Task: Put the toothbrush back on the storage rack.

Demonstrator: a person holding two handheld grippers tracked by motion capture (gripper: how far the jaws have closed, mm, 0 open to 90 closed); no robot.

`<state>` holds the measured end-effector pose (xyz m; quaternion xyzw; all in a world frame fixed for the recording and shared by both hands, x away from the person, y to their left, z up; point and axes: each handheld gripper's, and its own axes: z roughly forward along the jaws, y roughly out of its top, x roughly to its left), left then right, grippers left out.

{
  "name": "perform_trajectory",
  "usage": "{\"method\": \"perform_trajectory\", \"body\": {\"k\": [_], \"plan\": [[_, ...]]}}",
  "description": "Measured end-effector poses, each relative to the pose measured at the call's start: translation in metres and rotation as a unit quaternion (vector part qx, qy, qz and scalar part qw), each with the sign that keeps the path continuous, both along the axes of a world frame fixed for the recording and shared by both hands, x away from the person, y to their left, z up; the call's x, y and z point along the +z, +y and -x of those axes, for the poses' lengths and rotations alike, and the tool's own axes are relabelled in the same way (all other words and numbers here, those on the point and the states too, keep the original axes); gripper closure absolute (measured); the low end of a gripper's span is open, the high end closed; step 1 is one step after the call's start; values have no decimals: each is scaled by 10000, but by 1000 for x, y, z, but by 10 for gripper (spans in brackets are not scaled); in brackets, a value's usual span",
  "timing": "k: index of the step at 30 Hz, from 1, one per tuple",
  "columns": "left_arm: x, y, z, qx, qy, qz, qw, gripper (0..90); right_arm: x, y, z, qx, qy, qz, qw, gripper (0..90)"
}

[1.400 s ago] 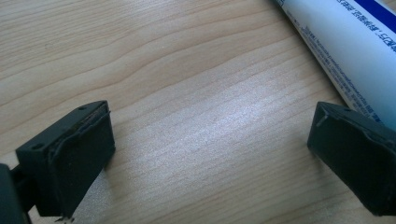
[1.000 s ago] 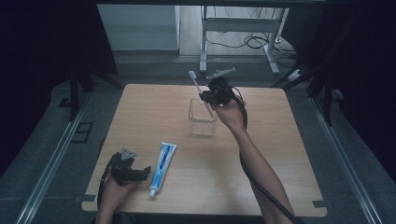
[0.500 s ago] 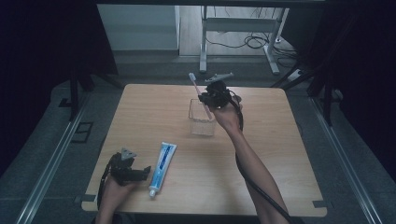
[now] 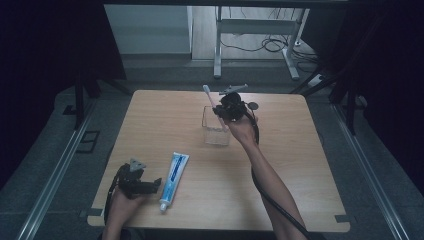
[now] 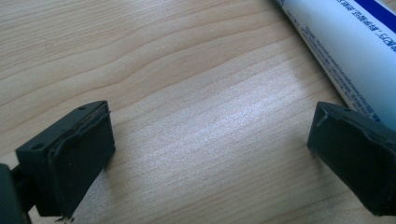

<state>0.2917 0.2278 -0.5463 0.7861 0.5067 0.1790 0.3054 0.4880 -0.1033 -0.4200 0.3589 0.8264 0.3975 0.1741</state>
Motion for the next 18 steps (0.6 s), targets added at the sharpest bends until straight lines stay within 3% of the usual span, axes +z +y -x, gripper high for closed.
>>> {"method": "perform_trajectory", "body": {"k": [18], "plan": [[0,0,0,4,-3,-2,10000,6,-27,-1,-4,-25,256,230,9994,779]]}}
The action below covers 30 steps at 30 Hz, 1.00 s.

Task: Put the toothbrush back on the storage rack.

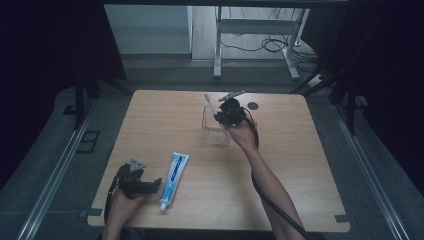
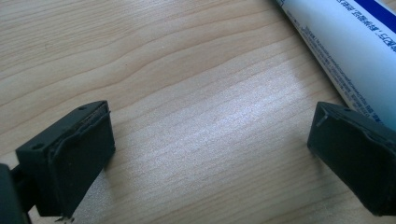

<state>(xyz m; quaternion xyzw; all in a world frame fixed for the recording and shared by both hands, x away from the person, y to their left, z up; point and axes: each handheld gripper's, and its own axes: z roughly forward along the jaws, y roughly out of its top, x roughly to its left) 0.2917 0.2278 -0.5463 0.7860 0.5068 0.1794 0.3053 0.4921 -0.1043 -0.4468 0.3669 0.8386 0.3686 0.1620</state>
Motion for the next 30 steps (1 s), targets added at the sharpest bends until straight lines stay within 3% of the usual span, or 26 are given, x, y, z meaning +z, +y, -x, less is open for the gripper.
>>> {"method": "perform_trajectory", "body": {"k": [30], "plan": [[0,0,0,6,2,4,10000,6,-13,0,-6,-9,374,165,9992,751]]}}
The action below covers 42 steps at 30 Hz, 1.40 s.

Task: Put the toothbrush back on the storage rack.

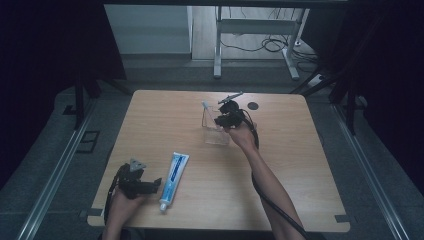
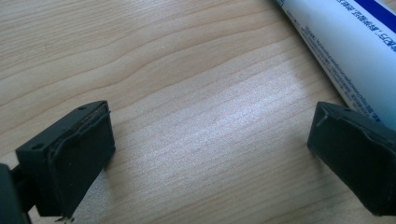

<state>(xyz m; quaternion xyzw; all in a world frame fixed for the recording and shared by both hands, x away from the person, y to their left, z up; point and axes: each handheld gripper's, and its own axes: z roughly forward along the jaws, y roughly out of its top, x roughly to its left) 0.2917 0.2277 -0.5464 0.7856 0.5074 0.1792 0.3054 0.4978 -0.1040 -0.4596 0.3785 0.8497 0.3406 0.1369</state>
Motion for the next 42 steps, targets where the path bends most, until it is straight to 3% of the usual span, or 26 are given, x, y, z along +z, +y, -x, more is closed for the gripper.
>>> {"method": "perform_trajectory", "body": {"k": [19,25,42], "plan": [[0,0,0,-6,-2,3,10000,6,12,-2,15,226,-111,-60,9997,668],[0,0,0,-6,0,-5,10000,6,18,-5,24,310,-264,-104,9991,598],[0,0,0,-7,-5,-5,10000,6,37,-22,44,504,-401,-293,9975,418]]}}
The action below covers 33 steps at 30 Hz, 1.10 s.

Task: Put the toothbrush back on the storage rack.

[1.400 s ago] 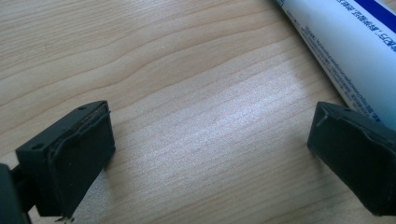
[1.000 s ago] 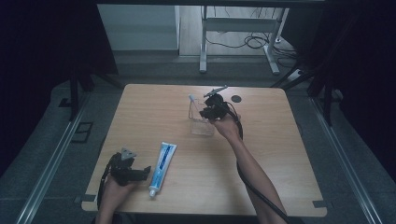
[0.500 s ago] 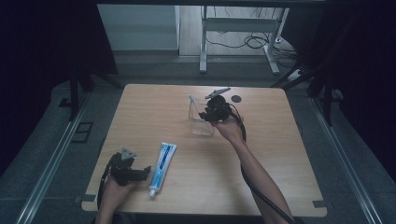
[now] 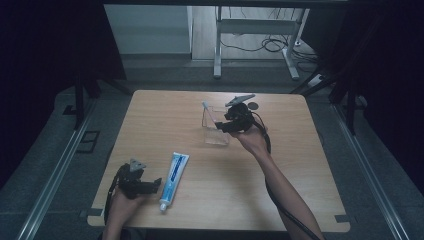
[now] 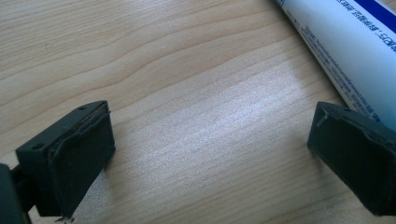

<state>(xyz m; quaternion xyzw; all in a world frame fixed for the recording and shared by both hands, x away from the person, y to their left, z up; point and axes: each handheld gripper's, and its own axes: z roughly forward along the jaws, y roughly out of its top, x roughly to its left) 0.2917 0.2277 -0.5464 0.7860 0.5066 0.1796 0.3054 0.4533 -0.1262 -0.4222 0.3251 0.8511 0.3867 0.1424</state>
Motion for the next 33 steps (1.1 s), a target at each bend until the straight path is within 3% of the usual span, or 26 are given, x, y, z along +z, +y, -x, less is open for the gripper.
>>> {"method": "perform_trajectory", "body": {"k": [14,33], "plan": [[0,0,0,2,1,-2,10000,7,2,-4,14,174,105,167,9997,259],[0,0,0,2,1,-2,10000,6,2,-25,34,245,-27,28,9997,222]]}}
